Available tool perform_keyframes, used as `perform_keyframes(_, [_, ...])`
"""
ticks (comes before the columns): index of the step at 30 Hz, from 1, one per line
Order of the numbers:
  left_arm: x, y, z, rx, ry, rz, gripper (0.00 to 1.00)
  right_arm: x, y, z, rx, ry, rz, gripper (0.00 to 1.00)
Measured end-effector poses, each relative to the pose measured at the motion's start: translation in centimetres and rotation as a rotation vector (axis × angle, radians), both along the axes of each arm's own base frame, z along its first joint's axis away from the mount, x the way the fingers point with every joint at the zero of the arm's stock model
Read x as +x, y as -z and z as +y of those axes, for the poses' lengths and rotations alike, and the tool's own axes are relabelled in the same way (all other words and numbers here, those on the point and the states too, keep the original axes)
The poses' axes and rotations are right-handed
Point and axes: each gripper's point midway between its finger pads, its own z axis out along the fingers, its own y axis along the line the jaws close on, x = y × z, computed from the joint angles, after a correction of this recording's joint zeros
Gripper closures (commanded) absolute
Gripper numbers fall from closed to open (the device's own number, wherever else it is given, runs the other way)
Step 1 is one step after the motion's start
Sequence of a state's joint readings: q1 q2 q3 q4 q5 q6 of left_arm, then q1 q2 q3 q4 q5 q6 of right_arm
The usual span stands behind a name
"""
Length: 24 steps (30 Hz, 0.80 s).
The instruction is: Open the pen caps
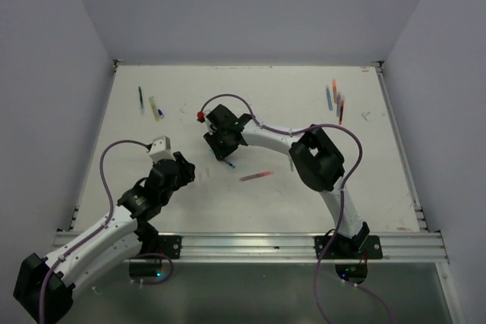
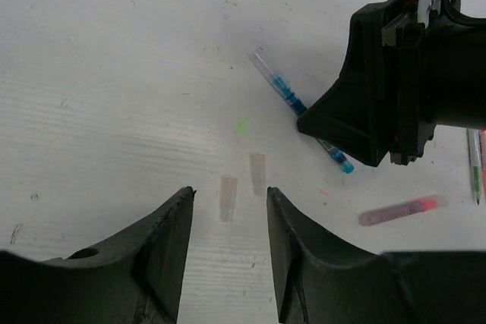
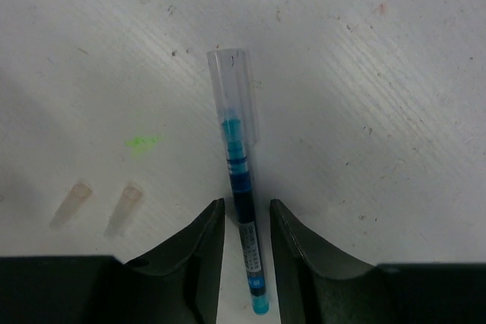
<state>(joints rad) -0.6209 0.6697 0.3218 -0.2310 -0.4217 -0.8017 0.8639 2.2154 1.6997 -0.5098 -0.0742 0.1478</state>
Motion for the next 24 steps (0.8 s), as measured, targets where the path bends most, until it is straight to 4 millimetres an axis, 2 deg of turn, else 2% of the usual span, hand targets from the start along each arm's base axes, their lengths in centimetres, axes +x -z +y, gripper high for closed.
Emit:
perform_keyframes(3, [0.1,0.3,0.1,0.012,-0.011,0.021,0.53,0.2,0.1,0.1,-0.002,0.001,-0.01,0.88])
perform_keyframes(4, [0.2,0.4,0.1,0.019,-0.016,0.03,0.52,0.3,0.1,0.1,-0.001,0.002,-0.013,1.0])
perform_keyframes(7, [0.6,0.3,0.1,0.041,-0.033,0.056,0.51,0.4,0.0,0.2,0.005,0.01,-0.016,1.0])
perform_keyframes(10, [1.5,-0.6,-0.3,0.047,-0.04,0.059,0.48,0.4,-0.1,0.3,0.021,0.012,-0.026,1.0])
perform_keyframes(13, [2.8,-2.0,-0.8,0.045,-0.045,0.042,0.47,-0.5,-0.2,-0.4,0.035,0.015,-0.023,1.0])
perform_keyframes(15, [3.9,-2.8,-1.1,0.044,-0.042,0.025,0.5,-1.3,-0.6,-1.2,0.043,0.023,-0.018,1.0])
perform_keyframes(20, [6.2,-3.4,-1.4,-0.005,-0.016,0.01,0.52,-3.6,-3.1,-2.6,0.128,0.052,-0.018,1.0])
perform_keyframes(24, [7.6,-4.5,-2.4,-0.11,0.049,-0.033,0.44,-4.2,-5.7,-1.9,0.243,0.059,-0.038,1.0])
